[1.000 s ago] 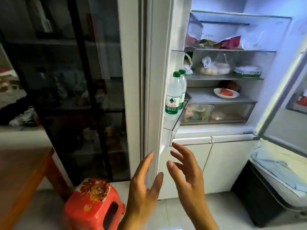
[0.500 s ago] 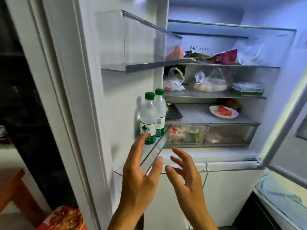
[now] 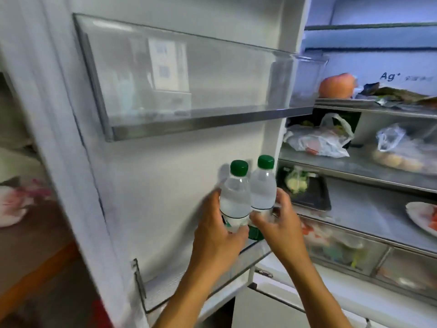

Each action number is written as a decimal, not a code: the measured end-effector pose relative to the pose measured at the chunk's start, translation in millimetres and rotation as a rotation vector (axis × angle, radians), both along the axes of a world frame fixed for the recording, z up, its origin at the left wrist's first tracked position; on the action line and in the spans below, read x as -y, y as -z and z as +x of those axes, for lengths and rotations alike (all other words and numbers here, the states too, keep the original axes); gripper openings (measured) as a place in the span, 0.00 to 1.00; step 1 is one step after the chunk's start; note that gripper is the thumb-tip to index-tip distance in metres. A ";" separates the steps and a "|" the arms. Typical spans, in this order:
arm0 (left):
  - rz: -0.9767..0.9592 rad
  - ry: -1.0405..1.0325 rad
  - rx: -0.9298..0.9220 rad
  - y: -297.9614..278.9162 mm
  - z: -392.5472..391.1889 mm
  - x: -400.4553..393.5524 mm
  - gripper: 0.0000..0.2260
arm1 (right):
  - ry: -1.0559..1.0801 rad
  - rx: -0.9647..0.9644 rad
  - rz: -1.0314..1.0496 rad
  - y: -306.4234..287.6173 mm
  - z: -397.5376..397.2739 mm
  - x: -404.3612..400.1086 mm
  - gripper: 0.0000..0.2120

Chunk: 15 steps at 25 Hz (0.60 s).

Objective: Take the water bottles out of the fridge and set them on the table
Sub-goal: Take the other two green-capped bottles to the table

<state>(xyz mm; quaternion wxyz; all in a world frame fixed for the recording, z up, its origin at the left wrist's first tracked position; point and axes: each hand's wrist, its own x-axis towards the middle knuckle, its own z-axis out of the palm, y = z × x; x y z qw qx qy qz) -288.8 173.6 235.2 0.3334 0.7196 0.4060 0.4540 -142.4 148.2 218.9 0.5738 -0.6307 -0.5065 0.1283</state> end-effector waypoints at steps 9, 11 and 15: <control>-0.043 -0.260 0.024 1.0 7.5 16.8 0.31 | -0.280 -0.111 0.097 4.9 17.6 14.2 0.32; 0.035 -0.314 0.048 -8.3 3.1 35.3 0.31 | -0.305 -0.138 0.167 0.1 10.0 23.1 0.34; 0.214 -0.386 0.081 -40.4 -22.9 79.9 0.32 | -0.381 -0.142 0.336 -31.6 -11.7 46.9 0.39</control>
